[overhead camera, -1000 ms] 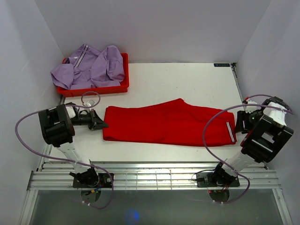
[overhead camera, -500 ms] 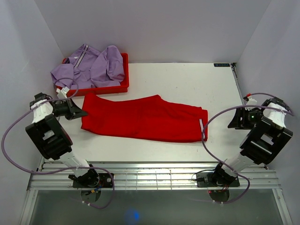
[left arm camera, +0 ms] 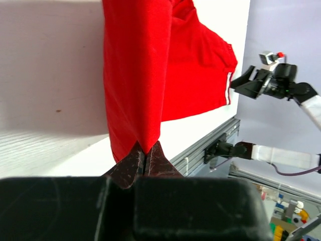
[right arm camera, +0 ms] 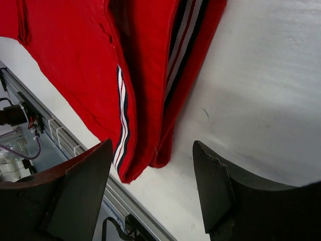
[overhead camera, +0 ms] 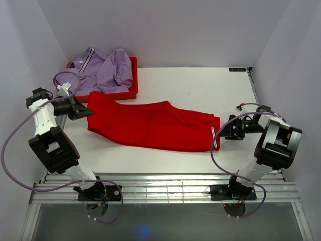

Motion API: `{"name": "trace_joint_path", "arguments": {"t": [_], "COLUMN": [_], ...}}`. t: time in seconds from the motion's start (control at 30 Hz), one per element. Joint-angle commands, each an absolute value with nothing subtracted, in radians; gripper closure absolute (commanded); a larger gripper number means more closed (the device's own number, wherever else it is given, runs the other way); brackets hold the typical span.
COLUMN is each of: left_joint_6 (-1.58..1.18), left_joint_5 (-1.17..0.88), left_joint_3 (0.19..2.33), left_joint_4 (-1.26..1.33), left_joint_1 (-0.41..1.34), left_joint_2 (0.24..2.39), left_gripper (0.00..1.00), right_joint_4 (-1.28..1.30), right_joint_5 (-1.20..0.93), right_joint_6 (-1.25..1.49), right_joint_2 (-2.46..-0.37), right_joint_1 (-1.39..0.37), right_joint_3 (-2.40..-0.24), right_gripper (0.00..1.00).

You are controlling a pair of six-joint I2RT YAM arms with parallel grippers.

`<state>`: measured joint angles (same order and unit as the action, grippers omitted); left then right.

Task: Fold and stack the trousers
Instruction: Fold the trousers

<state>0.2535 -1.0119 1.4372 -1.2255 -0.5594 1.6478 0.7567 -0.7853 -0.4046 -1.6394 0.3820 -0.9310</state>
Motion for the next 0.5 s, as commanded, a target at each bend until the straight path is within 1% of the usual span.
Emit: {"name": "trace_joint_path", "arguments": {"t": [0.0,0.1,0.2,0.23,0.3,0.33,0.4,0.43,0.47], "left_joint_6": [0.143,0.034,-0.098,-0.162,-0.221,-0.251,-0.328,-0.353,-0.398], "left_joint_5": [-1.062,-1.0,-0.902,-0.85,-0.798,-0.772,-0.715,-0.697,-0.665], "left_joint_3": [1.486,1.489,1.471,1.463,1.448,1.445,1.436,1.436,1.437], "left_joint_4": [-1.187,-1.126,-1.042,-1.017,-0.96,-0.944,-0.899,-0.885,-0.862], "left_joint_1": [-0.514,-0.416,-0.292,-0.225,-0.158,-0.096,-0.033,0.047,0.076], "left_joint_2": [1.577,1.539,1.491,1.471,1.46,1.459,1.468,1.477,1.492], "left_gripper": [1.0,1.0,1.0,1.0,1.0,1.0,1.0,1.0,1.0], "right_joint_4": [0.663,0.618,0.575,0.565,0.542,0.526,0.522,0.523,0.522], "right_joint_5": [-0.854,-0.845,-0.833,-0.828,-0.824,-0.824,-0.83,-0.833,-0.834], "right_joint_6": [-0.345,-0.325,-0.307,-0.295,-0.281,-0.273,-0.272,-0.272,-0.272], "right_joint_2": [-1.677,-1.69,-1.706,-1.71,-1.721,-1.724,-1.739,-1.744,-1.752], "right_joint_1": [0.353,0.328,0.299,0.292,0.273,0.268,0.256,0.255,0.252], "right_joint_3": [-0.914,-0.904,-0.893,-0.89,-0.884,-0.882,-0.885,-0.887,-0.89], "right_gripper": [0.29,0.3,0.34,0.4,0.51,0.64,0.77,0.86,0.9]}}
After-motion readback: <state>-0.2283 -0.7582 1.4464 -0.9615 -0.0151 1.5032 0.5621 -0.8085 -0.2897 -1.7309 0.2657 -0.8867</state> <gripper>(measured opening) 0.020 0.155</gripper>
